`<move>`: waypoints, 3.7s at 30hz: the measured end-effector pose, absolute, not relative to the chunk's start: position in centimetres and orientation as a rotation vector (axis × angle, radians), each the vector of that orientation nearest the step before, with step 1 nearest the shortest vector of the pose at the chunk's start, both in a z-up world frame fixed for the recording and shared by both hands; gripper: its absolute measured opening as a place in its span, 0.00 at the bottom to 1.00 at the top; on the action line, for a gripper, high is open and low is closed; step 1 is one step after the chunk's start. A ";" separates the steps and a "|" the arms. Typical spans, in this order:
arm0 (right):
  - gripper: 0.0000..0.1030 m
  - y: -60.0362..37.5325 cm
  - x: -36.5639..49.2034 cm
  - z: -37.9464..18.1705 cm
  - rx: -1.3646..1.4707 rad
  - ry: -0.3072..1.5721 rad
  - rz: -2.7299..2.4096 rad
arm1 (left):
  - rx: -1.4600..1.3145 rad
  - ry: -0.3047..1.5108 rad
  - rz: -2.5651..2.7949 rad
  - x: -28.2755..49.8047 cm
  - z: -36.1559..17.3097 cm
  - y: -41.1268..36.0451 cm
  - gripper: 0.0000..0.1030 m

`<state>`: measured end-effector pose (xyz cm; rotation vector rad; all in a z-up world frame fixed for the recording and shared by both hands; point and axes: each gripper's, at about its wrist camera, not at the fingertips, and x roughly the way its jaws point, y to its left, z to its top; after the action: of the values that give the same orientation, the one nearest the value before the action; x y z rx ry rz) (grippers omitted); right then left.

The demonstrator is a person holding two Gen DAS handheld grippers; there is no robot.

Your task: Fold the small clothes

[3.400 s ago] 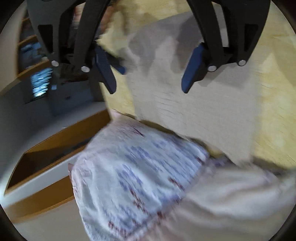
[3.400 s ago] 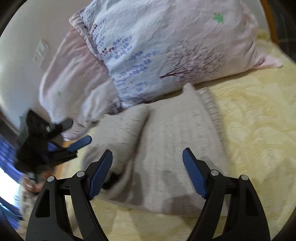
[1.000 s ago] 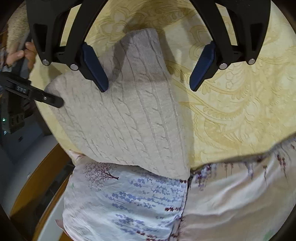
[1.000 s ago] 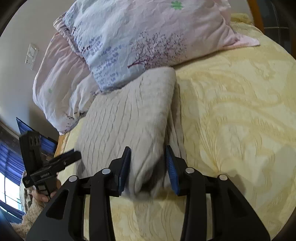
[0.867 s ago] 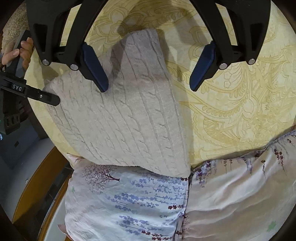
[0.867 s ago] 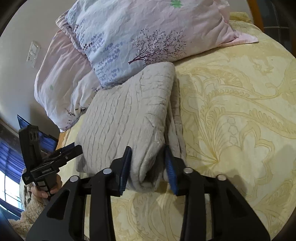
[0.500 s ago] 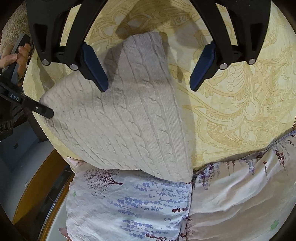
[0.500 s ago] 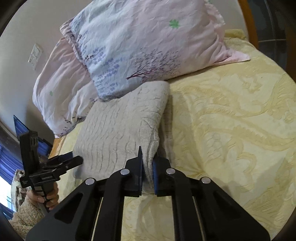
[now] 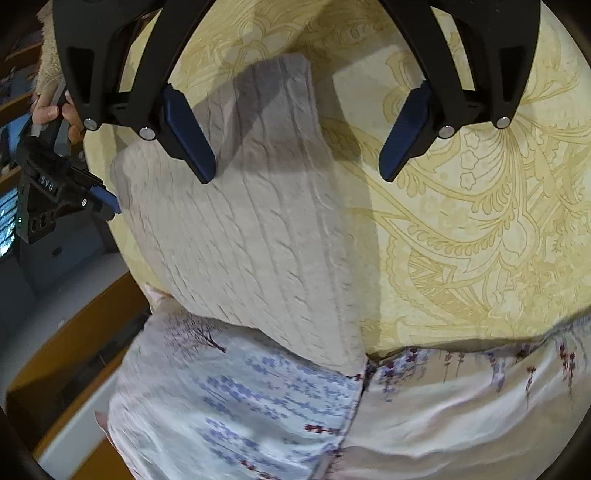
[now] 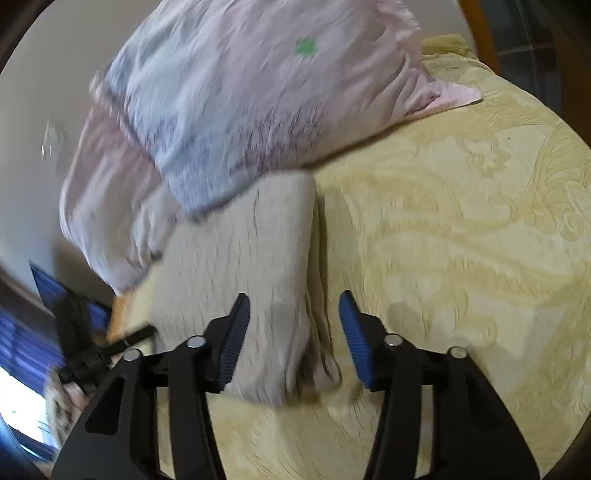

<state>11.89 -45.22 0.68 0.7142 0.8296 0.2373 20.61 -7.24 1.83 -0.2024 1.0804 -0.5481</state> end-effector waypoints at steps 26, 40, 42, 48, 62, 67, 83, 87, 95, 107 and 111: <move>0.11 -45.3 25.3 -1.9 0.858 0.893 0.324 | -0.554 1.148 -0.546 35.0 -0.5 -6.7 0.21; 0.10 -44.4 20.3 4.6 0.553 0.647 0.261 | -0.513 0.970 -0.588 33.3 1.6 -6.4 0.07; 0.10 -44.4 21.9 2.3 0.555 0.738 0.199 | -0.504 1.000 -0.547 33.4 1.0 -7.0 0.08; 0.28 -45.1 22.1 0.2 0.636 0.832 0.178 | -0.505 1.037 -0.499 32.5 1.2 -7.0 0.45; 0.30 -42.9 9.6 0.3 0.623 0.843 0.295 | -0.228 1.049 -0.524 20.8 3.4 -4.8 0.74; 0.04 -43.0 8.8 1.2 0.609 0.782 0.279 | -0.284 1.067 -0.518 20.2 2.8 -4.4 0.79; 0.21 -43.9 10.3 -0.1 0.630 0.881 0.169 | -0.281 1.046 -0.523 21.0 2.8 -5.7 0.90; 0.69 -45.4 11.3 0.8 0.730 0.841 0.211 | -0.364 1.069 -0.542 22.4 2.5 -4.7 0.92; 0.69 -45.9 16.3 -1.3 0.862 0.922 0.285 | -0.483 1.155 -0.600 25.1 0.4 -5.4 0.93; 0.61 -44.3 18.1 -3.2 0.872 0.962 0.388 | -0.426 1.121 -0.648 25.7 0.2 -8.3 0.93; 0.52 -43.5 18.3 -3.3 0.858 0.964 0.421 | -0.431 1.146 -0.696 25.6 0.0 -10.2 0.83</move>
<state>18.27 -43.47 -3.35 0.8577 0.9641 0.4212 25.57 -10.18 0.00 -0.4313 1.1463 -0.6960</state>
